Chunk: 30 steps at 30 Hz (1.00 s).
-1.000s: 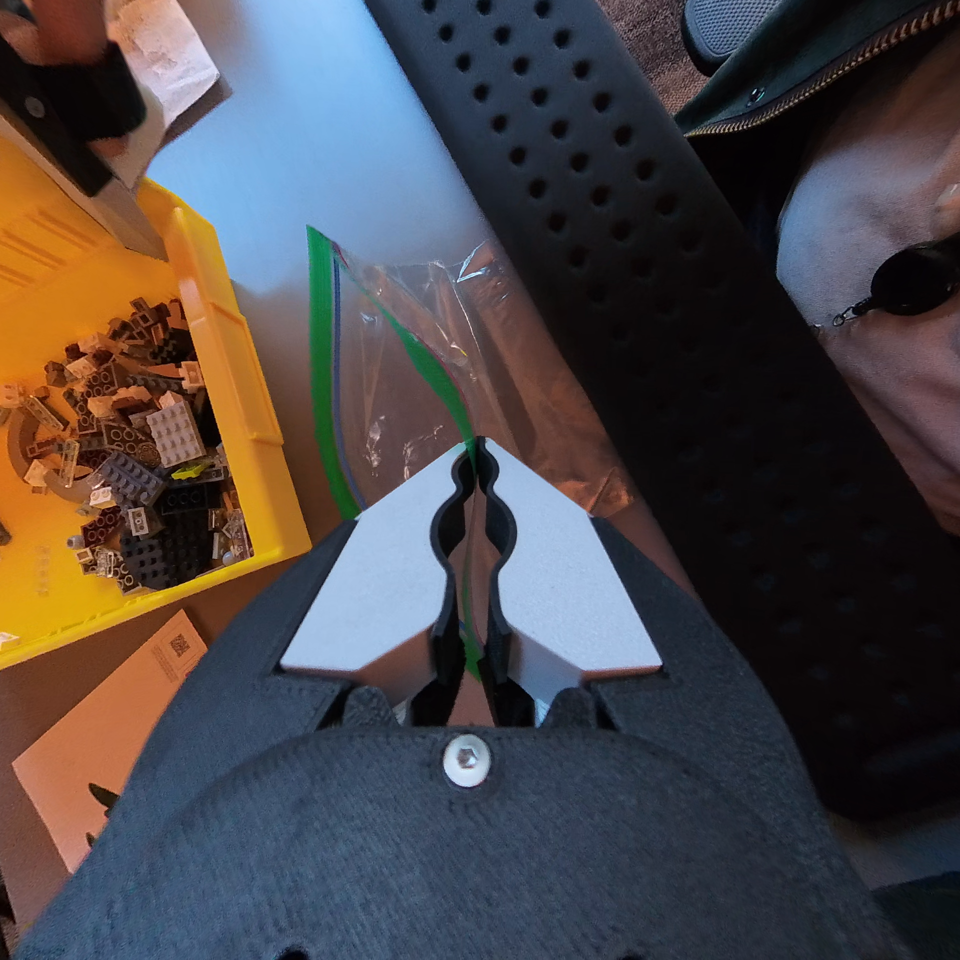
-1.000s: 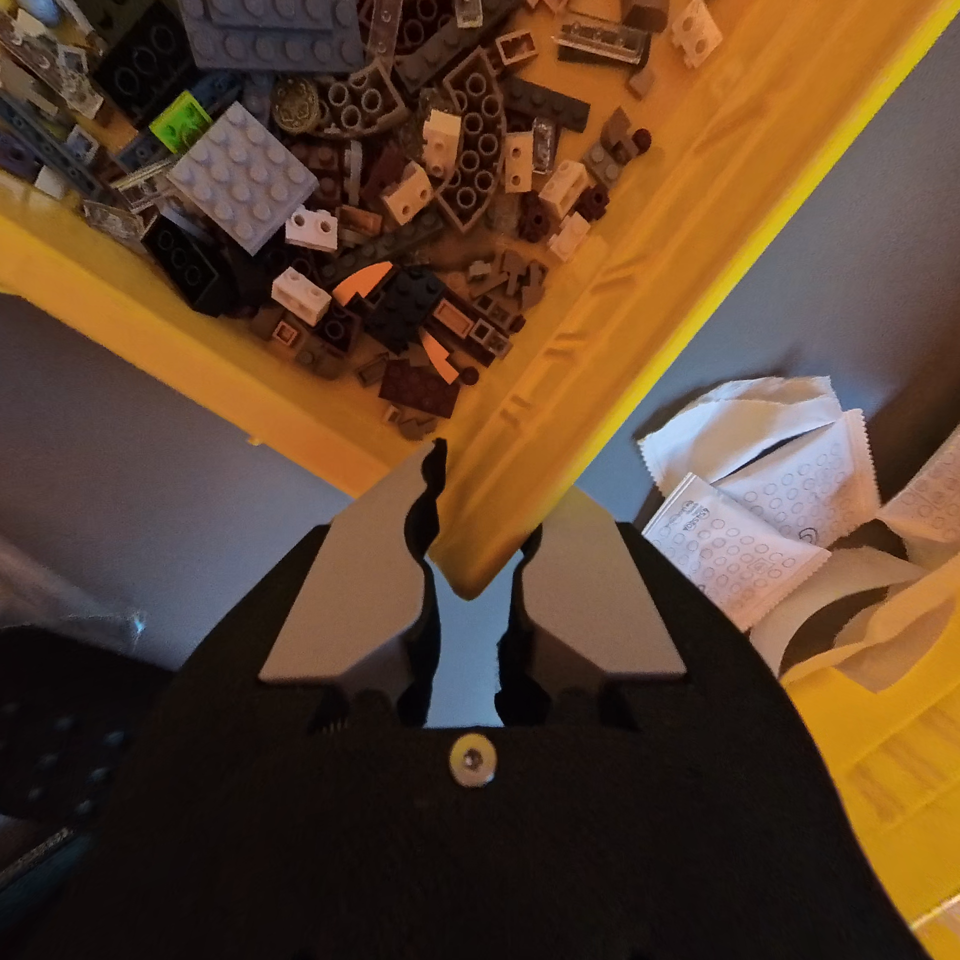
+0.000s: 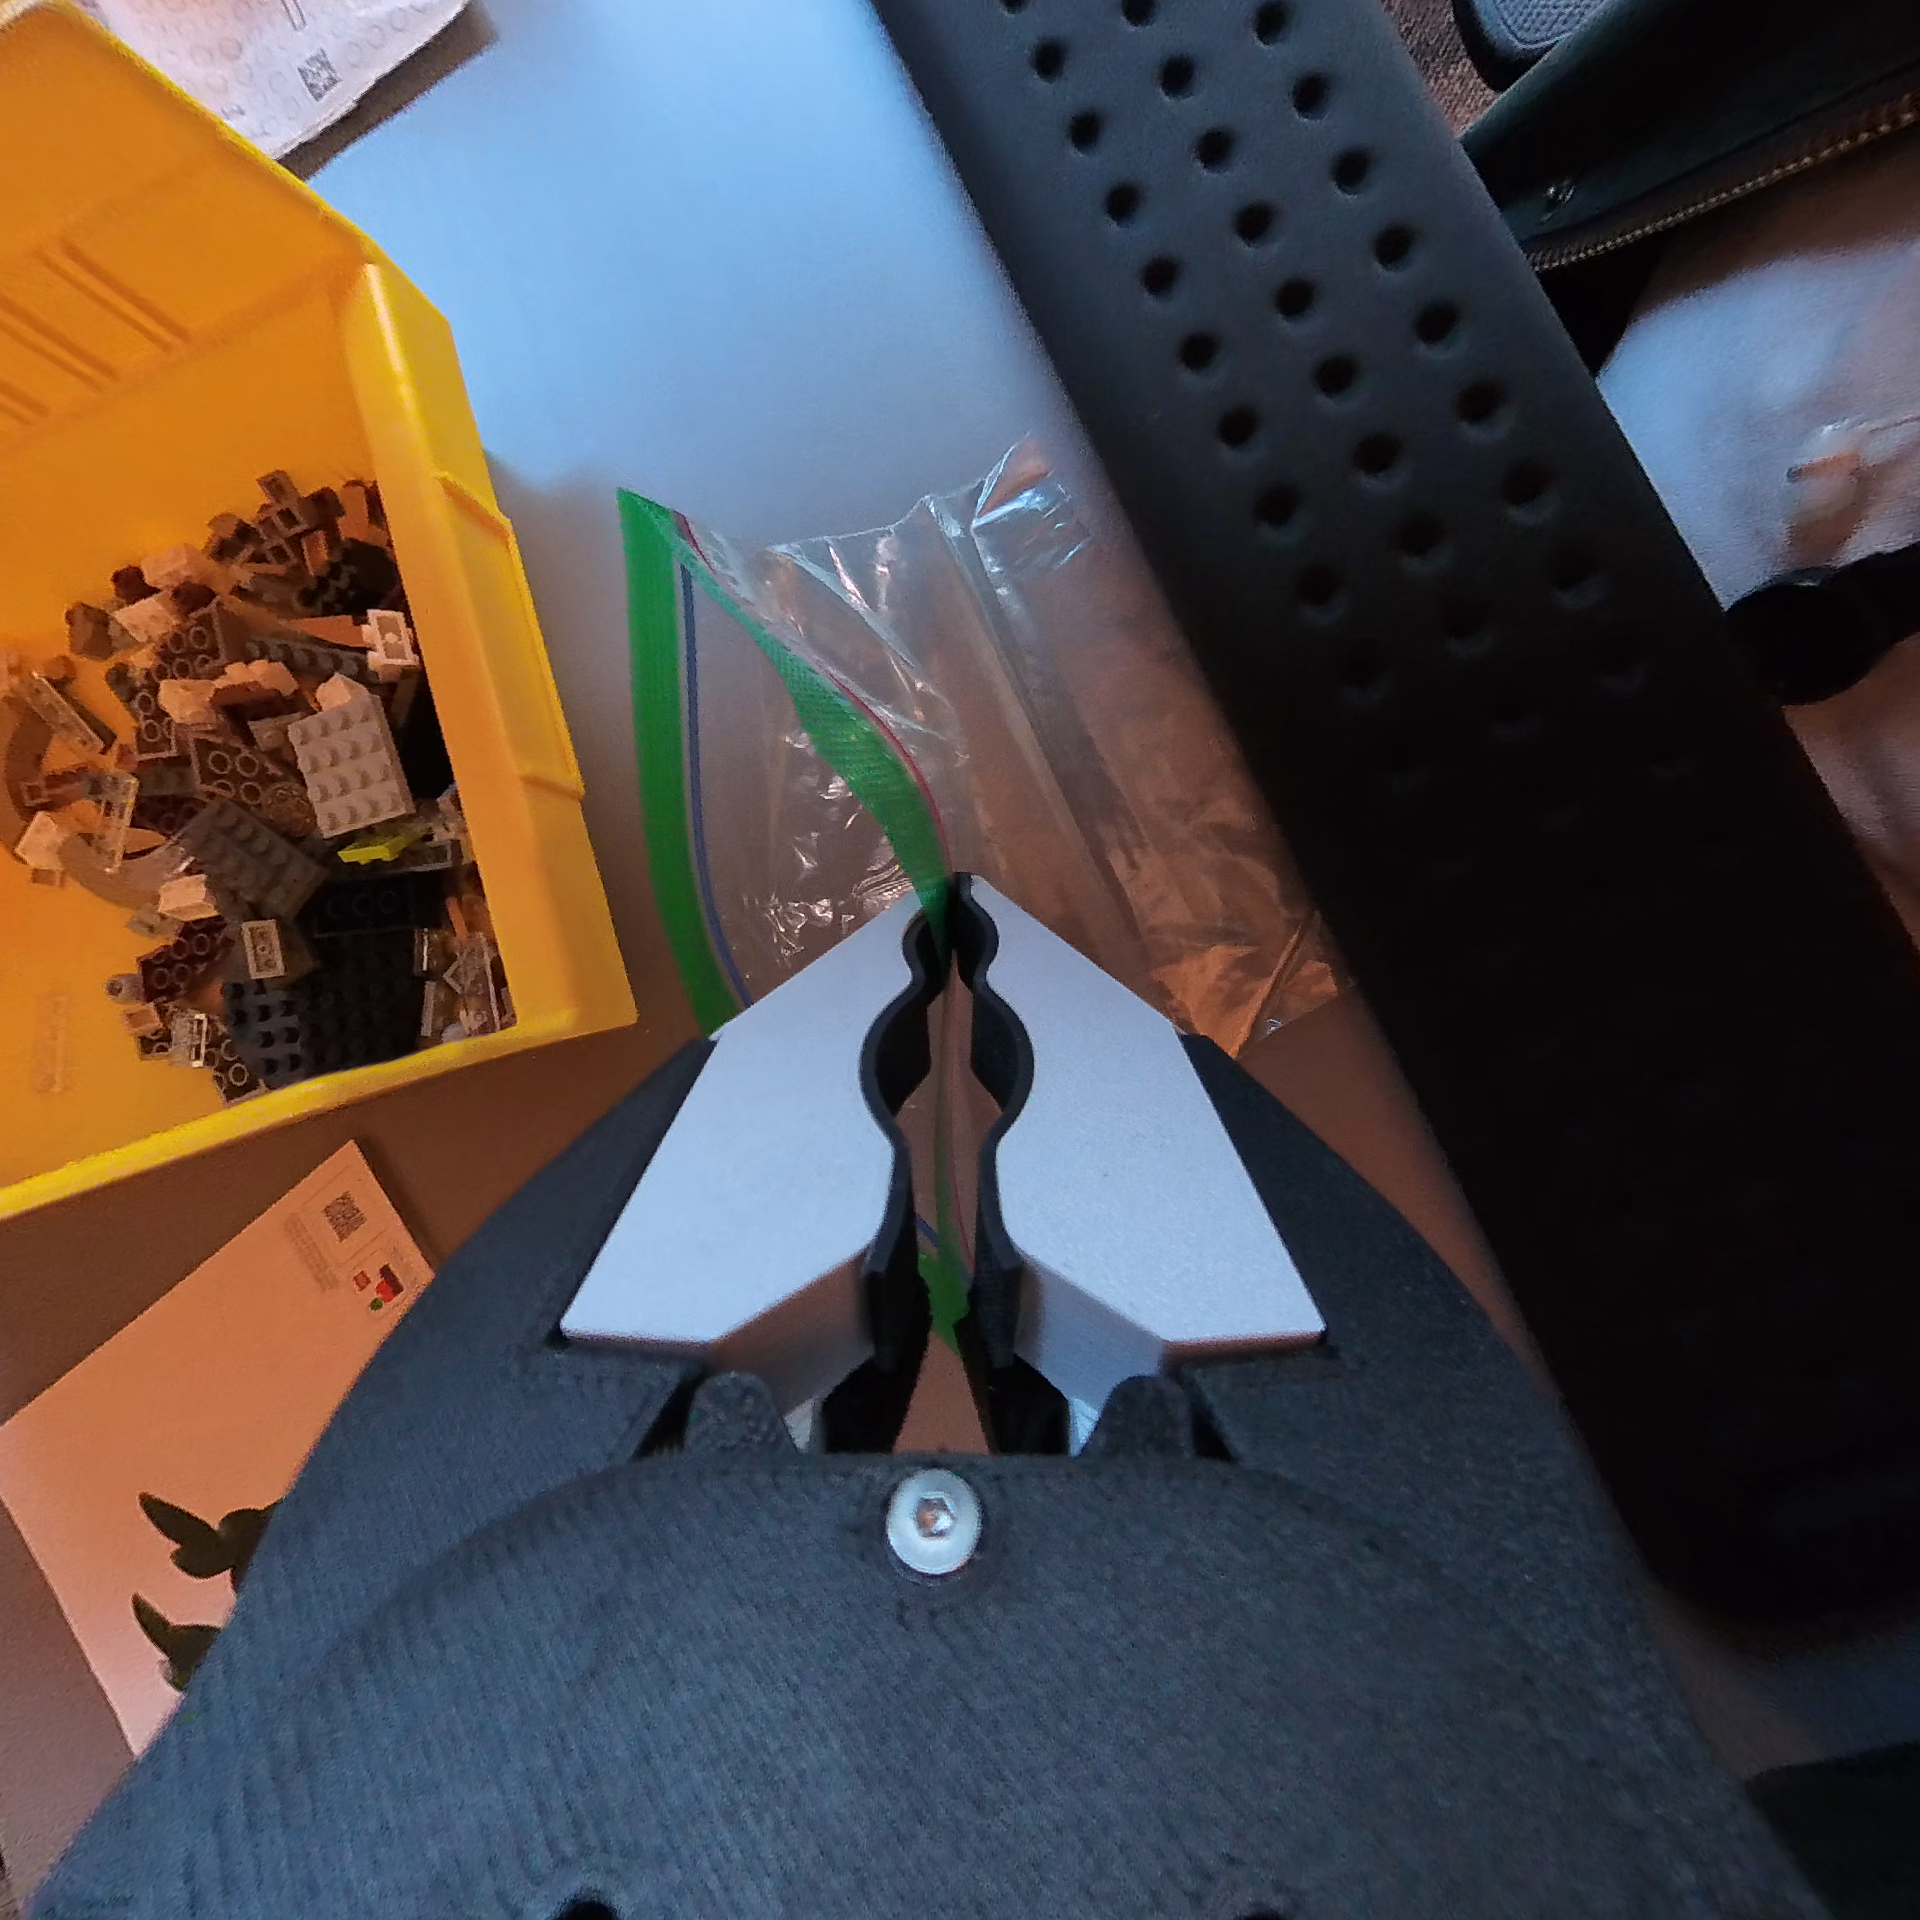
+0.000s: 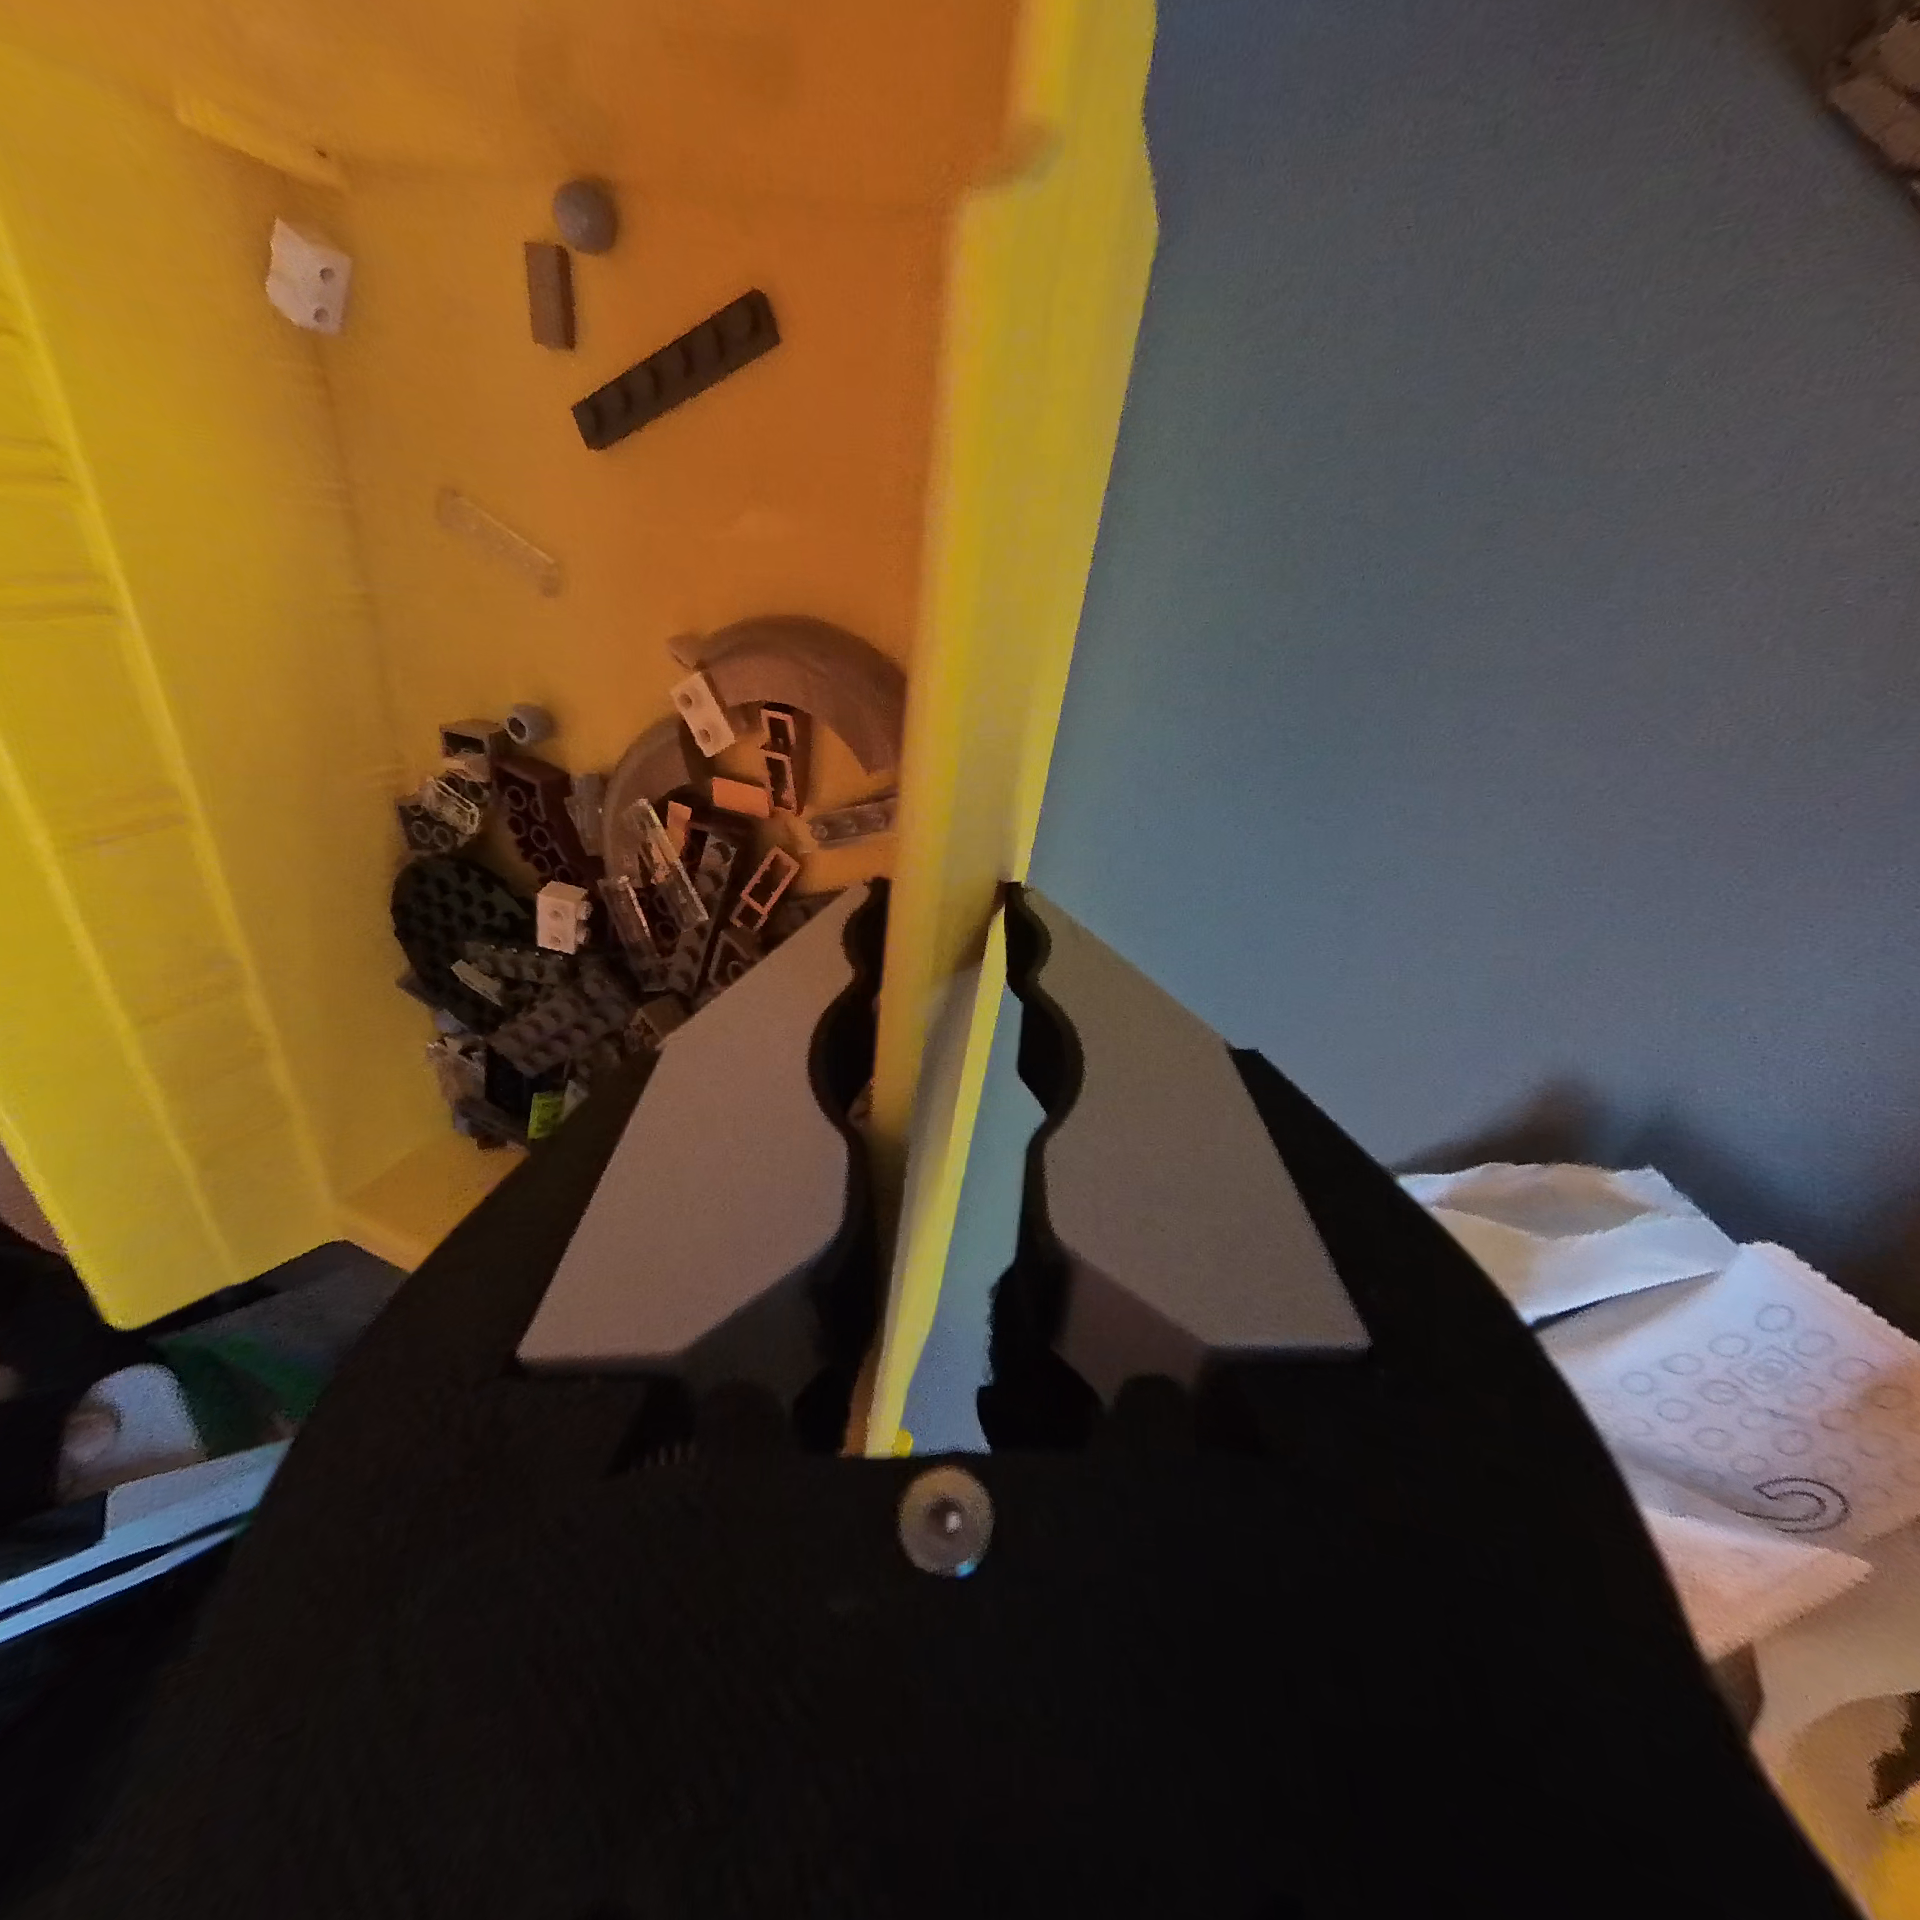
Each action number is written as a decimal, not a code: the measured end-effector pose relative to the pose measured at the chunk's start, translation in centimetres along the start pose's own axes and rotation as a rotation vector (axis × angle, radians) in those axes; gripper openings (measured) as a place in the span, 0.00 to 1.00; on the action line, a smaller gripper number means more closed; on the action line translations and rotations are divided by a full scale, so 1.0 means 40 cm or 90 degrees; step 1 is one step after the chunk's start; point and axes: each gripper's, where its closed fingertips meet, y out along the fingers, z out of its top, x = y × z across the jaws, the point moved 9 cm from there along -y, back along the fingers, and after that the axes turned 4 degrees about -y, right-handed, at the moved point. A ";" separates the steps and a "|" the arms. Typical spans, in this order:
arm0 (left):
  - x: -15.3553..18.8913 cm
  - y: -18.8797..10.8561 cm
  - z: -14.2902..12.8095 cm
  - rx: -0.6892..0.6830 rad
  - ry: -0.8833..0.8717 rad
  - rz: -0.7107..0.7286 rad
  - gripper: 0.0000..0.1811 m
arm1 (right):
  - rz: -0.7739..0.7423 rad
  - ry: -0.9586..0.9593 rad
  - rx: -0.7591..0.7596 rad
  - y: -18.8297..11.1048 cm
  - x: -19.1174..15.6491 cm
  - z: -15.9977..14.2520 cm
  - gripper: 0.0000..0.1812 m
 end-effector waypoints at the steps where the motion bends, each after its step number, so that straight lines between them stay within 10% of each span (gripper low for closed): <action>1: -0.002 -0.002 -0.002 0.002 -0.002 0.001 0.00 | -0.011 -0.010 -0.006 0.000 -0.002 0.002 0.10; 6: -0.008 -0.004 -0.009 0.001 -0.010 0.002 0.00 | -0.139 -0.060 -0.039 0.012 -0.023 0.011 0.01; 30: -0.007 -0.017 -0.009 0.007 -0.009 0.009 0.00 | -0.076 -0.074 -0.105 0.045 -0.007 0.018 0.06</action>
